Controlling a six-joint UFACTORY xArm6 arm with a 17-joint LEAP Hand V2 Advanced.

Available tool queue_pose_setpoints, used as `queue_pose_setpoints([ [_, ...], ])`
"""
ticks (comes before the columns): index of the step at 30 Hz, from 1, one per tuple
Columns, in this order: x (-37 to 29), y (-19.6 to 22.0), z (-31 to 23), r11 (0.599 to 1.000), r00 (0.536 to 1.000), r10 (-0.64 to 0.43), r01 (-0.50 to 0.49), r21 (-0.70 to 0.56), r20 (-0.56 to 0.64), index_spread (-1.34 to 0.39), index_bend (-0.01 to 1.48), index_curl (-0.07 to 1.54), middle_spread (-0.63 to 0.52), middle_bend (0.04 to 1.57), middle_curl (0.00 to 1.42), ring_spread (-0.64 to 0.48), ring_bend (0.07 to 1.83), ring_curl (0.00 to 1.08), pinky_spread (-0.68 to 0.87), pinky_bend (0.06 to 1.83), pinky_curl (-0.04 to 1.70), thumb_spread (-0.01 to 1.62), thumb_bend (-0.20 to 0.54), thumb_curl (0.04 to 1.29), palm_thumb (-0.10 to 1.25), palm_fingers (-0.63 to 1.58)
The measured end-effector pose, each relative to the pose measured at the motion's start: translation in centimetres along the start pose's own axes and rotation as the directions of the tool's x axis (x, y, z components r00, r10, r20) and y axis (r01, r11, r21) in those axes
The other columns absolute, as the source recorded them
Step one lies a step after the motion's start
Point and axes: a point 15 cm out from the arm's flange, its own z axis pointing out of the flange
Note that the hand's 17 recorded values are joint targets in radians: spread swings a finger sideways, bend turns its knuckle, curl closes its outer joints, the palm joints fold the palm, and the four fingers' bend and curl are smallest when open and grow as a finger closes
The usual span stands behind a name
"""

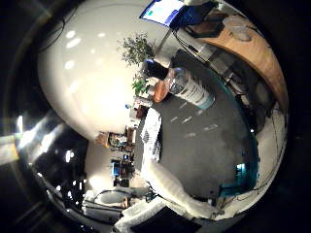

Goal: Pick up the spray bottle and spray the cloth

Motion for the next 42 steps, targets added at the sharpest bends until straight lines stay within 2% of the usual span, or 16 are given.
queue_pose_setpoints([
  [13, -3.0, -4.8, 6.4, 0.997, 0.982, -0.050, 0.039, 0.062, 0.181, -0.20, 0.15, 0.24, 0.18, 0.22, 0.34, 0.17, 0.38, 0.26, 0.35, 0.49, 0.31, 1.13, -0.020, 0.27, 0.47, 0.03],
  [30, -9.4, -4.4, 14.2, 0.992, 0.948, -0.112, 0.123, -0.021, 0.297, -0.20, 0.14, 0.24, 0.19, 0.23, 0.34, 0.17, 0.40, 0.26, 0.35, 0.49, 0.31, 1.13, -0.020, 0.27, 0.48, 0.05],
  [33, -10.6, -4.2, 15.3, 0.990, 0.942, -0.118, 0.136, -0.034, 0.315, -0.17, 0.13, 0.23, 0.19, 0.27, 0.34, 0.17, 0.43, 0.26, 0.37, 0.52, 0.31, 1.13, -0.018, 0.28, 0.50, 0.13],
  [37, -11.9, -4.2, 16.1, 0.990, 0.934, -0.119, 0.140, -0.036, 0.337, -0.16, 0.15, 0.23, 0.13, 0.30, 0.35, 0.11, 0.58, 0.29, 0.32, 0.57, 0.31, 1.13, -0.013, 0.29, 0.55, 0.31],
  [40, -12.9, -4.1, 16.1, 0.991, 0.921, -0.111, 0.133, -0.033, 0.373, -0.19, 0.16, 0.23, 0.01, 0.45, 0.40, -0.03, 0.81, 0.35, 0.13, 0.64, 0.30, 1.14, -0.010, 0.30, 0.60, 0.61],
  [42, -14.0, -3.7, 16.0, 0.990, 0.906, -0.106, 0.135, -0.041, 0.410, -0.23, 0.16, 0.23, -0.06, 0.54, 0.44, -0.10, 0.93, 0.38, -0.05, 0.76, 0.31, 1.15, -0.006, 0.32, 0.65, 0.82],
])
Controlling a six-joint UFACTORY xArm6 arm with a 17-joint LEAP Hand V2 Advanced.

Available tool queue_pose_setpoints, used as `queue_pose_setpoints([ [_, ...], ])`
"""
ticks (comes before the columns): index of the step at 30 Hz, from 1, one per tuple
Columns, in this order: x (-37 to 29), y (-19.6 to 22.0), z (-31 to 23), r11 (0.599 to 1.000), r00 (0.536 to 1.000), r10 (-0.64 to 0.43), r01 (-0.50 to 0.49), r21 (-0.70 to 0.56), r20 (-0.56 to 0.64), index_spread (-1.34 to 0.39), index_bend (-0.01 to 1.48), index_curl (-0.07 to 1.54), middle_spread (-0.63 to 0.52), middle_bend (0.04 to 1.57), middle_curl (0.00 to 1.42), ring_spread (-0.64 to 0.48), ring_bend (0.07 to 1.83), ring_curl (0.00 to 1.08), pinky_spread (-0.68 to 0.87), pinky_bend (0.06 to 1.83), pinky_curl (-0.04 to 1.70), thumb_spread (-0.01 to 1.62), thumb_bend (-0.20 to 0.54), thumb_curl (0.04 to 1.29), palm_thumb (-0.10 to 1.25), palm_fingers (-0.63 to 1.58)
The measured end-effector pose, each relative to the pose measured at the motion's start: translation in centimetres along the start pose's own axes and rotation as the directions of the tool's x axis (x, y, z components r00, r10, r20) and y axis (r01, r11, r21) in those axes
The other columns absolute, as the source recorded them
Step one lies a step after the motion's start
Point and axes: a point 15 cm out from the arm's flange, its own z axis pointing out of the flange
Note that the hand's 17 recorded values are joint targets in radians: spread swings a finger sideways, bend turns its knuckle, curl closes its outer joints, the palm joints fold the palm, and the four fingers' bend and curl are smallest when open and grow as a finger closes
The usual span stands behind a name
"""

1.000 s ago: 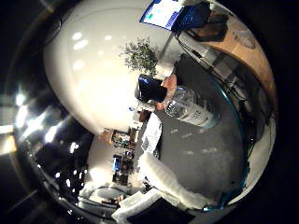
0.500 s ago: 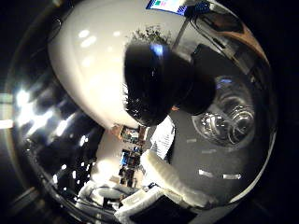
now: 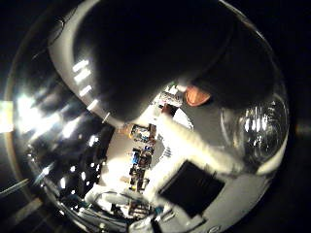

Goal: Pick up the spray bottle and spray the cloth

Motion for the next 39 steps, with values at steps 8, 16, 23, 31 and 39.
queue_pose_setpoints([
  [8, -2.5, -0.6, 0.3, 0.999, 0.995, -0.024, 0.021, 0.031, 0.094, -0.34, 0.41, 0.42, -0.14, 0.82, 0.60, -0.17, 1.07, 0.48, -0.40, 0.98, 0.43, 1.16, -0.013, 0.38, 0.76, 1.22],
  [16, -3.9, -0.6, -0.3, 0.998, 0.988, -0.025, 0.017, 0.053, 0.152, -0.29, 0.82, 0.66, -0.10, 1.08, 0.66, -0.16, 1.20, 0.54, -0.31, 1.16, 0.57, 1.14, -0.012, 0.42, 0.82, 1.25],
  [23, -5.3, -0.6, -1.5, 0.997, 0.983, -0.034, 0.022, 0.069, 0.181, -0.24, 1.01, 0.74, -0.09, 1.23, 0.67, -0.17, 1.30, 0.59, -0.24, 1.23, 0.69, 1.13, -0.015, 0.46, 0.84, 1.18],
  [31, -7.1, -0.5, -2.4, 0.996, 0.976, -0.048, 0.032, 0.078, 0.211, -0.21, 1.15, 0.76, -0.10, 1.35, 0.68, -0.20, 1.37, 0.64, -0.19, 1.22, 0.87, 1.13, -0.015, 0.49, 0.88, 1.13],
  [39, -12.0, -0.2, -3.1, 0.999, 0.967, -0.035, 0.029, 0.030, 0.253, -0.20, 1.19, 0.75, -0.10, 1.37, 0.67, -0.18, 1.42, 0.66, -0.18, 1.16, 1.07, 1.08, -0.010, 0.56, 0.97, 1.14],
])
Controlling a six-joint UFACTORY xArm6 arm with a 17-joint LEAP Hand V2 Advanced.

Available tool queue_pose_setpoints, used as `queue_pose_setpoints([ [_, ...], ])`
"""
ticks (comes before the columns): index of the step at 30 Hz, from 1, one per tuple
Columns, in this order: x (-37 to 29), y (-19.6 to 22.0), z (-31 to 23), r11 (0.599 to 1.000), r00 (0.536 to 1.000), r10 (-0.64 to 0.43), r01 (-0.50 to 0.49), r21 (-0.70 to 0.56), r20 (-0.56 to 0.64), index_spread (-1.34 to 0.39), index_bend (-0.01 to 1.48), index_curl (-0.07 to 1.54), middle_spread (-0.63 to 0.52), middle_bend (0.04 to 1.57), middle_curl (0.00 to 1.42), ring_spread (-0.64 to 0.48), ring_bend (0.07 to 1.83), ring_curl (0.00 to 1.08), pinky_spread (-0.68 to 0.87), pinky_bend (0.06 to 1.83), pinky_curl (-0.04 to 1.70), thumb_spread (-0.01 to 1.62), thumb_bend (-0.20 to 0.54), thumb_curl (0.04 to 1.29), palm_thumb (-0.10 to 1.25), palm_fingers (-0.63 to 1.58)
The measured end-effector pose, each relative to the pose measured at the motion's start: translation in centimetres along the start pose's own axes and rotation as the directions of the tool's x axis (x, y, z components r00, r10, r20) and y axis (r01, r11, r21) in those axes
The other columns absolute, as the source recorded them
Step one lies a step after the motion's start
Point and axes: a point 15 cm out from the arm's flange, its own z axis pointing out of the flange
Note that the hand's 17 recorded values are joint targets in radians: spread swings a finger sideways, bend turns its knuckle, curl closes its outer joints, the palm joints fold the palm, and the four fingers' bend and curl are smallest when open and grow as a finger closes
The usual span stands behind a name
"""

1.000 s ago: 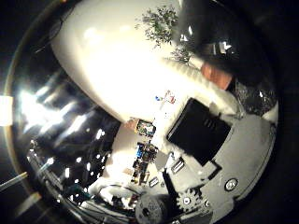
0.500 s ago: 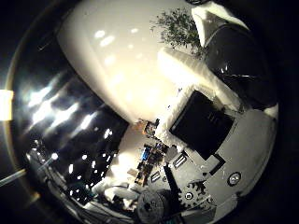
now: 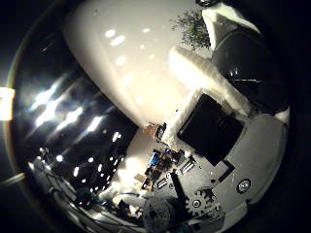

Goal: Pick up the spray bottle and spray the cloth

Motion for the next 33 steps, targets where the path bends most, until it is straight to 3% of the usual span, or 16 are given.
queue_pose_setpoints([
  [15, -8.8, 4.6, -0.3, 0.966, 0.978, 0.013, -0.066, -0.250, -0.208, -0.20, 1.20, 0.73, -0.10, 1.38, 0.65, -0.17, 1.44, 0.65, -0.18, 1.03, 1.33, 0.97, -0.015, 0.70, 0.98, 1.15],
  [20, -12.7, 5.8, 1.6, 0.949, 0.976, -0.008, -0.062, -0.308, -0.219, -0.20, 1.20, 0.73, -0.10, 1.38, 0.65, -0.17, 1.44, 0.65, -0.18, 1.02, 1.37, 0.95, -0.015, 0.73, 0.98, 1.16],
  [29, -20.4, 7.1, 8.5, 0.885, 0.964, -0.118, -0.008, -0.466, -0.239, -0.20, 1.19, 0.74, -0.10, 1.38, 0.65, -0.17, 1.44, 0.64, -0.19, 1.00, 1.41, 0.94, -0.017, 0.75, 0.96, 1.16],
  [33, -22.8, 7.1, 11.0, 0.853, 0.924, -0.199, -0.001, -0.522, -0.327, -0.20, 1.19, 0.74, -0.10, 1.38, 0.65, -0.17, 1.44, 0.64, -0.19, 1.00, 1.42, 0.93, -0.016, 0.76, 0.96, 1.16],
])
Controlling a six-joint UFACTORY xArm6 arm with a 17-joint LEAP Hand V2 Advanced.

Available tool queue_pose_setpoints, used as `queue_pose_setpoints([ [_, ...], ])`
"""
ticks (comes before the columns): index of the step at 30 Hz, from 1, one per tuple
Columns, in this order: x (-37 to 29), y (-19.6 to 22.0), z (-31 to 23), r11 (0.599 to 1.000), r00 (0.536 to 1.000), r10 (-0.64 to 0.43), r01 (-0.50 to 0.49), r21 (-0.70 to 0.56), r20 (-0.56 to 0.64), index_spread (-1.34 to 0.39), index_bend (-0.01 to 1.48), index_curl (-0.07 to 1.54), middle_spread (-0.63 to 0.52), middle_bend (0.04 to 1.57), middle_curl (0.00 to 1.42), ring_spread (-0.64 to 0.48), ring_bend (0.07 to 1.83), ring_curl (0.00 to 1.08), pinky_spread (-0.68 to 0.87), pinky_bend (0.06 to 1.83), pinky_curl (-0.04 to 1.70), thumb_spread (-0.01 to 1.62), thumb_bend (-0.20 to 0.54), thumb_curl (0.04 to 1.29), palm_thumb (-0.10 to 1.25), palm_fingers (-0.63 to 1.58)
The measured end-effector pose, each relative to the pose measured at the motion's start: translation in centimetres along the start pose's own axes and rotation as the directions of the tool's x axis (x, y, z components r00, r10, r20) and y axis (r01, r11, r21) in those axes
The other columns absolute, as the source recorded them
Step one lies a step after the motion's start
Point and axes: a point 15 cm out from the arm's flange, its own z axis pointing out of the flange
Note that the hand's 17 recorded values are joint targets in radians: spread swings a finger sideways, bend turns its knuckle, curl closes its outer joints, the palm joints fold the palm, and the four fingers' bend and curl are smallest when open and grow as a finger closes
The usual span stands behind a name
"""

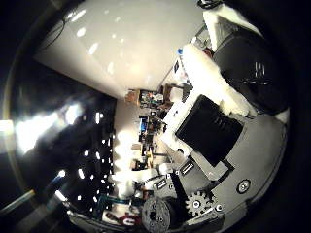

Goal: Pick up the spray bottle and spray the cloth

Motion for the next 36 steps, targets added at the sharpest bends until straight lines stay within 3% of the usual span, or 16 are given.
queue_pose_setpoints([
  [7, -2.5, -2.3, 3.9, 0.991, 0.982, -0.026, 0.002, -0.131, -0.185, -0.20, 1.19, 0.74, -0.11, 1.38, 0.65, -0.18, 1.45, 0.64, -0.19, 0.99, 1.43, 0.91, -0.017, 0.76, 0.95, 1.16],
  [12, -3.0, -2.4, 8.1, 0.974, 0.967, -0.043, -0.016, -0.227, -0.251, -0.20, 1.19, 0.74, -0.11, 1.38, 0.65, -0.18, 1.45, 0.64, -0.20, 0.99, 1.43, 0.90, -0.017, 0.77, 0.95, 1.16],
  [28, 0.2, -1.9, 20.5, 0.901, 0.924, -0.064, -0.110, -0.420, -0.378, -0.20, 1.18, 0.74, -0.11, 1.38, 0.65, -0.18, 1.45, 0.64, -0.20, 0.99, 1.44, 0.90, -0.017, 0.78, 0.95, 1.17],
  [36, 1.2, -2.0, 22.2, 0.892, 0.916, -0.064, -0.126, -0.434, -0.397, -0.20, 1.18, 0.74, -0.11, 1.38, 0.65, -0.18, 1.44, 0.64, -0.20, 0.99, 1.44, 0.91, -0.018, 0.77, 0.94, 1.17],
])
